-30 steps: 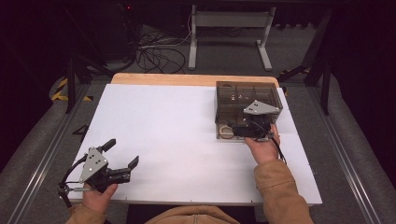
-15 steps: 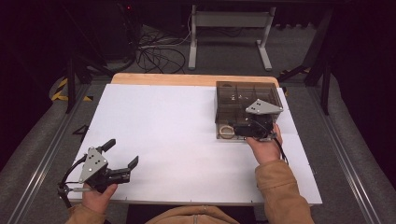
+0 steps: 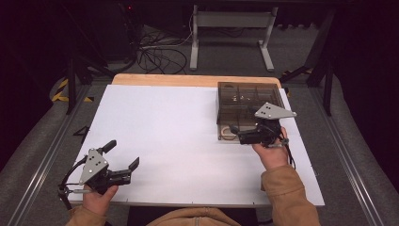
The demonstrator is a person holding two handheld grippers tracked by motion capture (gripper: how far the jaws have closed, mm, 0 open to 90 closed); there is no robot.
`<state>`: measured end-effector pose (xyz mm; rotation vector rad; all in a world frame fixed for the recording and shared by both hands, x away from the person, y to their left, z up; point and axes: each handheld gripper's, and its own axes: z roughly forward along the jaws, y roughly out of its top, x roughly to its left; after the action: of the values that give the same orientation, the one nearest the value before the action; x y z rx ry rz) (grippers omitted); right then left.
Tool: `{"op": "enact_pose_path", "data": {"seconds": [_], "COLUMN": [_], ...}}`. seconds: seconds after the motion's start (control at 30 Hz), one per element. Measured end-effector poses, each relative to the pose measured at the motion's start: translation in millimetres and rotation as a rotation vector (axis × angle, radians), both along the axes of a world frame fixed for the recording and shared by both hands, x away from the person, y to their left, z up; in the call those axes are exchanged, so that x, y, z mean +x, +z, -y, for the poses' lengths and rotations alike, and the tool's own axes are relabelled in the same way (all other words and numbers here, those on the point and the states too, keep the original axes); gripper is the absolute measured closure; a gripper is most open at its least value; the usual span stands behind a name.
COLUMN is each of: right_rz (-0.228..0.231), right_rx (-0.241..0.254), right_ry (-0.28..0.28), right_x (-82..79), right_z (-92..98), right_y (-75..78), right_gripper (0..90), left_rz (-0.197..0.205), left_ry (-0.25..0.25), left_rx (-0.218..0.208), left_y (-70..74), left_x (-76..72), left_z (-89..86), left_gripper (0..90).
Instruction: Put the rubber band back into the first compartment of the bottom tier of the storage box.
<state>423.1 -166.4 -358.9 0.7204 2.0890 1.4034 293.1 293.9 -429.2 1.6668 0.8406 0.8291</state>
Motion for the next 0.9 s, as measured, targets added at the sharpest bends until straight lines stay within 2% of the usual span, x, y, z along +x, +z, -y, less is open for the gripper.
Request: {"op": "enact_pose_path", "data": {"seconds": [0.3, 0.5, 0.9], "right_rz": [0.032, 0.015, 0.001], "right_rx": [0.048, 0.064, 0.069], "right_ry": [0.071, 0.112, 0.135], "right_x": [-25.7, -37.9, -51.3], "right_z": [3.5, 6.3, 14.5], "right_y": [2.0, -3.9, -24.1], "right_gripper": [1.7, 0.3, 0.1], "left_rz": [0.003, 0.004, 0.007], "left_ry": [0.000, 0.002, 0.001], "left_rx": [0.000, 0.001, -0.001], "left_y": [0.4, 0.8, 1.3], "left_x": [-0.3, -0.8, -1.3], "left_z": [-0.4, -0.3, -0.5], "left_gripper": [5.5, 5.5, 5.5]}}
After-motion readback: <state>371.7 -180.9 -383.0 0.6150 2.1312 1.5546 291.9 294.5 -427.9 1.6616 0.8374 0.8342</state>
